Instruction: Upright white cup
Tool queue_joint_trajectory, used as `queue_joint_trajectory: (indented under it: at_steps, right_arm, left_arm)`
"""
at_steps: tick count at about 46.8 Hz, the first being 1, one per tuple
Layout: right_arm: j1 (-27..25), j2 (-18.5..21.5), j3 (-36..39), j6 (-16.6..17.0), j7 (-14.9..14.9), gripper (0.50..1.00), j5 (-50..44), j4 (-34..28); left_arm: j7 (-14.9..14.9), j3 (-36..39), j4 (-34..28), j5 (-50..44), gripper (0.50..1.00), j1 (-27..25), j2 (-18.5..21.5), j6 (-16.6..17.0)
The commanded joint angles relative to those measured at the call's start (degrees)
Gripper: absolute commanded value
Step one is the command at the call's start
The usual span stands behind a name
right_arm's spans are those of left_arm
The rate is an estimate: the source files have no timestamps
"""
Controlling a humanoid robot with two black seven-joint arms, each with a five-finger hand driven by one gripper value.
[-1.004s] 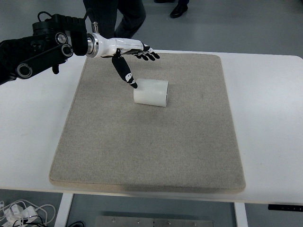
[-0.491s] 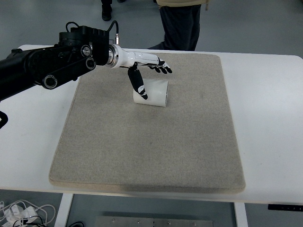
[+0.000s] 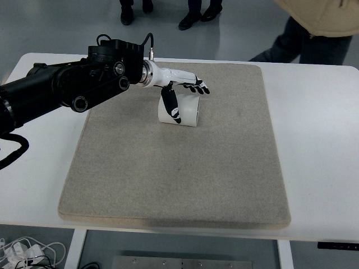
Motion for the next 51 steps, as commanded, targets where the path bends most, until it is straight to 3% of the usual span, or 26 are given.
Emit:
queue_joint_trajectory:
  at_steps: [1, 31, 37, 51]
  right_arm:
    - [0.0, 0.0, 0.0, 0.0, 0.0, 0.952, 0.0, 0.0]
    - [0.0, 0.0, 0.0, 0.0, 0.0, 0.952, 0.0, 0.0]
    - [0.0, 0.0, 0.0, 0.0, 0.0, 0.952, 0.0, 0.0]
    - [0.0, 0.0, 0.0, 0.0, 0.0, 0.952, 0.0, 0.0]
  left_arm:
    - [0.0, 0.6, 0.9, 0.0, 0.984, 0.0, -0.2, 0.0]
    - [-0.1, 1.3, 3.6, 0.2, 0.966, 0.3, -2.1, 0.1]
    - [-0.1, 2.2, 3.6, 0.2, 0.926, 0.3, -2.6, 0.1]
    - [-0.1, 2.3, 3.6, 0.7, 0.688, 0.2, -2.6, 0.6]
